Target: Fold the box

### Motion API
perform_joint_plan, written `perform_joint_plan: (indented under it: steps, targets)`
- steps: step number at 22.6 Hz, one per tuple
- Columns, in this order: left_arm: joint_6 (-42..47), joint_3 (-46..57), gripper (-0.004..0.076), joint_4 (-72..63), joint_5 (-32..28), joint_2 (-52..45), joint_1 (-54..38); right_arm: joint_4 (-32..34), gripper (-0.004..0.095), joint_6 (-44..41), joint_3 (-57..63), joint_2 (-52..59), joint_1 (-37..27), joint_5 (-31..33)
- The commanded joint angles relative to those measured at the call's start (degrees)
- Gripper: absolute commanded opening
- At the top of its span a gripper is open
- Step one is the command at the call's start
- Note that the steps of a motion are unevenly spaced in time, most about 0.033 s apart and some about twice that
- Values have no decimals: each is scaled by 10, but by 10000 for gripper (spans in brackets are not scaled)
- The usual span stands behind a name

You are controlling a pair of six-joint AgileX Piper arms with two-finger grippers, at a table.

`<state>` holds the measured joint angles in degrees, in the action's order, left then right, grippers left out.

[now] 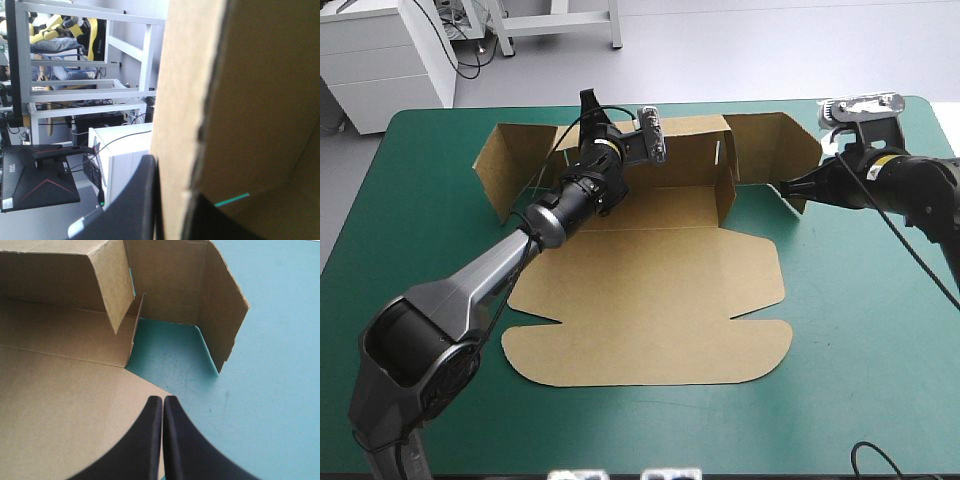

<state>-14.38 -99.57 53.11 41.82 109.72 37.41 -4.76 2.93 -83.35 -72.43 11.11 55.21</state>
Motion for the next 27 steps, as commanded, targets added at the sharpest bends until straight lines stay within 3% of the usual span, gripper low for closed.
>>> perform_joint_plan:
  steps: [1, 6, 9, 12, 16, 19, 27]
  targets:
    - [14, -9, -8, -38, 17, -58, 18, 4, 0, 6, -15, 13, 1, -31]
    - [-55, -9, -8, -108, 64, -120, 34, -3, 0, 6, -15, 13, 1, -28]
    - [-154, -9, -8, -233, 149, -184, 35, -3, 0, 6, -15, 13, 1, -28]
    - [-215, -10, -8, -267, 196, -228, 35, -7, 0, 6, -15, 14, 1, -28]
    - [-274, -98, -8, -343, 309, -264, 35, -7, 0, 6, -15, 14, 1, -49]
    - [-288, -153, -8, -372, 318, -263, 35, -7, 0, 1, -16, 14, 1, -60]
    - [-300, -136, -8, -399, 318, -200, 35, -6, 0, 1, -17, 14, 1, -84]
